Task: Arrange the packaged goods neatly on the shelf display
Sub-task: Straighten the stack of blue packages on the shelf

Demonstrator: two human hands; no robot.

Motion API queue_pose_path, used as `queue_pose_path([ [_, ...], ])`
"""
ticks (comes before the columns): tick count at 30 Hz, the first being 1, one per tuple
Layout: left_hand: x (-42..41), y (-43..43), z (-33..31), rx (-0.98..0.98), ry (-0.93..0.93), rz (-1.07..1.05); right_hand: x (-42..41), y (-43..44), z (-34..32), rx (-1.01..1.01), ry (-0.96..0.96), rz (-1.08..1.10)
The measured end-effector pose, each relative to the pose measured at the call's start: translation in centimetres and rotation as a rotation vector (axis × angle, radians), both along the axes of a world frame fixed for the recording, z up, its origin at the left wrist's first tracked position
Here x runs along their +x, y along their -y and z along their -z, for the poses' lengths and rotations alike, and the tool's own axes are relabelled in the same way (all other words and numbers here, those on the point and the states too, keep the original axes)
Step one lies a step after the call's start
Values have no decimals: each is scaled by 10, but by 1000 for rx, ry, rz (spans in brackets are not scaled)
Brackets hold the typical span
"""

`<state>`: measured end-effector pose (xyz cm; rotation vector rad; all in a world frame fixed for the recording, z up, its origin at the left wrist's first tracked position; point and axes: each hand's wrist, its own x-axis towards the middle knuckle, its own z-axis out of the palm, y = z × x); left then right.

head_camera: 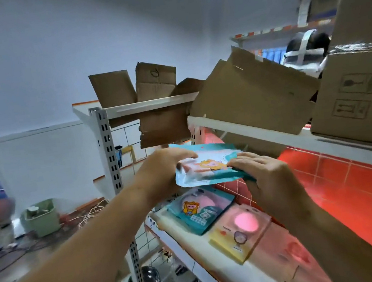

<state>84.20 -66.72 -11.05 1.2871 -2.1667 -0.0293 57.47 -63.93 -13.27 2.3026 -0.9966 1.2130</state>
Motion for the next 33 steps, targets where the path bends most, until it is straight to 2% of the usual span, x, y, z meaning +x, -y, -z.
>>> queue_pose_path([
  [9, 75, 50, 41, 377, -35, 325, 75, 46, 54, 60, -39, 224],
  [11, 79, 60, 53, 395, -44, 350, 85, 50, 63, 109, -38, 271],
  [19, 71, 103, 99, 551, -122, 403, 92, 59, 107, 289, -69, 396],
  [26, 58, 130, 132, 686, -182, 336, 93, 89, 144, 421, -116, 408],
  [33, 51, 161, 163, 660, -79, 255, 93, 114, 190, 549, -117, 395],
])
